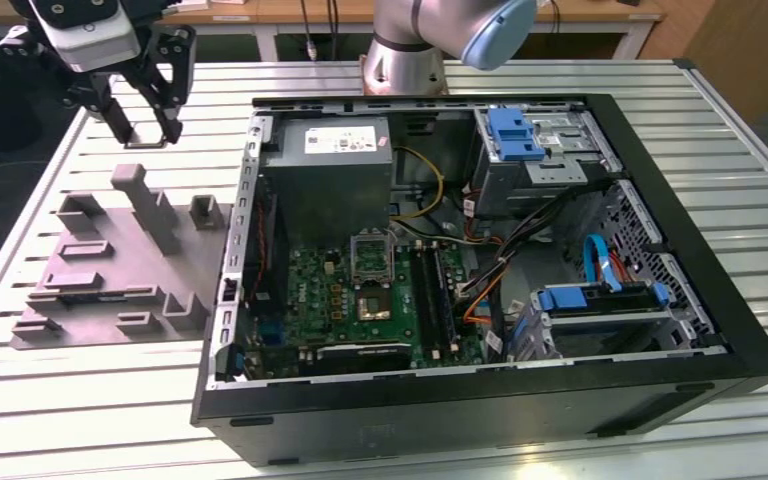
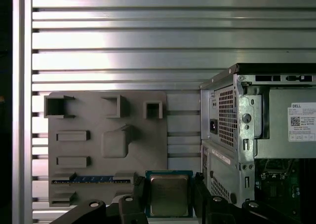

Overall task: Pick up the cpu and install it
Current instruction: 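Pick up the cpu and move it towards the insertion slot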

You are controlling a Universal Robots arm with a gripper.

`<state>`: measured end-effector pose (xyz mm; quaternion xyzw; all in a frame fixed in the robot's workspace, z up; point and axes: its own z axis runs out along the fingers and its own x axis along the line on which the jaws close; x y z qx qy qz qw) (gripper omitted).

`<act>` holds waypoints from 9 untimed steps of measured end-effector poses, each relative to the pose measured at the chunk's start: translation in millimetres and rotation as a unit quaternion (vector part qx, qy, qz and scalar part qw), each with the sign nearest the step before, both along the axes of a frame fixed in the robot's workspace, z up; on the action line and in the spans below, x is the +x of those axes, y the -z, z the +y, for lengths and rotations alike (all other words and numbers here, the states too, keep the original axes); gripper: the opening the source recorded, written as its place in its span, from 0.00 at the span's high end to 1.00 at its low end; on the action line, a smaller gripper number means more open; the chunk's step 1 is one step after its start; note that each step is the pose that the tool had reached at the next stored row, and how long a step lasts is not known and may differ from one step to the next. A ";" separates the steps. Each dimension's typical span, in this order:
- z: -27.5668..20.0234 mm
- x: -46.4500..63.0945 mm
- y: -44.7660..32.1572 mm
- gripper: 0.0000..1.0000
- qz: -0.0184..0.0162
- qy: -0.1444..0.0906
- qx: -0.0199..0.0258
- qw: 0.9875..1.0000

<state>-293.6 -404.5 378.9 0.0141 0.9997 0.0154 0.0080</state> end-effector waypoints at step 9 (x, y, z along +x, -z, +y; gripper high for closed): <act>0.0 2.1 0.0 0.53 0.000 0.000 0.000 1.000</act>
